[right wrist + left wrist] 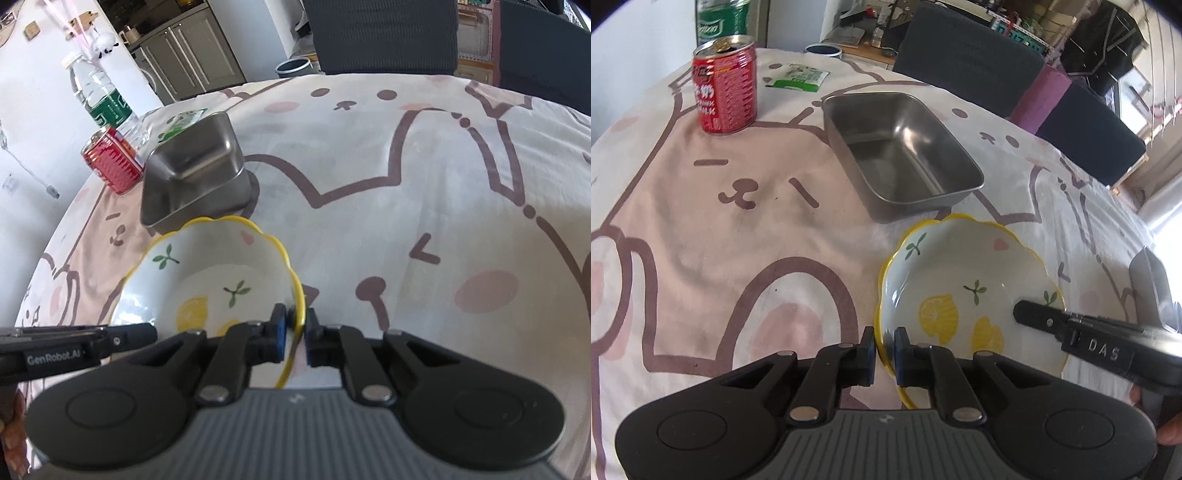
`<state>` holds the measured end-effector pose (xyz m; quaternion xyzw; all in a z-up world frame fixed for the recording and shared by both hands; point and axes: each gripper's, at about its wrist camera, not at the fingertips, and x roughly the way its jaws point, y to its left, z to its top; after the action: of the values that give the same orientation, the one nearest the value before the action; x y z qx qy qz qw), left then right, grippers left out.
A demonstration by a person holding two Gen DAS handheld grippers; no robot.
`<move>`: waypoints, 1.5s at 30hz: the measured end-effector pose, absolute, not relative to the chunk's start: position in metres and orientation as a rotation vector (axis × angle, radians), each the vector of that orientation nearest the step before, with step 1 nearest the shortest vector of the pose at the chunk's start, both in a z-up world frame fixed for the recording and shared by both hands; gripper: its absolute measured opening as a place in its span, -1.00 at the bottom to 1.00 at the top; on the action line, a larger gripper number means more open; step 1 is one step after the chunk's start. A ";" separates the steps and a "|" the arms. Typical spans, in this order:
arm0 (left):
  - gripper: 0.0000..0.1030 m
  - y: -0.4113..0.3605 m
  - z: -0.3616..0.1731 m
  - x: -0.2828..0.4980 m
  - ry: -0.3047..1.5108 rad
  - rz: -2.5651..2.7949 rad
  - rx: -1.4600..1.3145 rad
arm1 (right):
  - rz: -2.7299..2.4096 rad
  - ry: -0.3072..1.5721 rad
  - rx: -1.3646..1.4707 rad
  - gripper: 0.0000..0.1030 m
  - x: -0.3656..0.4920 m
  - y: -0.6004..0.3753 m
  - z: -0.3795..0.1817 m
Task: Organize plates and bowls
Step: 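Lift the lemon-print bowl and carry it over the cream bowl with both tools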
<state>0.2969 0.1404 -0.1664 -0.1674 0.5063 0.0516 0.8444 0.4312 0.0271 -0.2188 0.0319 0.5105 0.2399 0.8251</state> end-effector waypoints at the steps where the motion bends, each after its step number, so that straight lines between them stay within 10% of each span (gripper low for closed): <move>1: -0.76 0.140 -0.167 0.297 1.066 0.110 -0.346 | 0.514 1.084 0.072 -0.75 0.432 0.027 -0.219; 45: -0.82 0.053 -0.064 0.186 0.829 -0.158 -0.276 | 0.430 0.889 0.152 -0.77 0.296 -0.088 -0.113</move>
<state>0.1861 0.0529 -0.0638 -0.1334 0.4009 -0.0764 0.9031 0.2959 -0.0884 -0.1129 0.0727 0.4262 0.2063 0.8778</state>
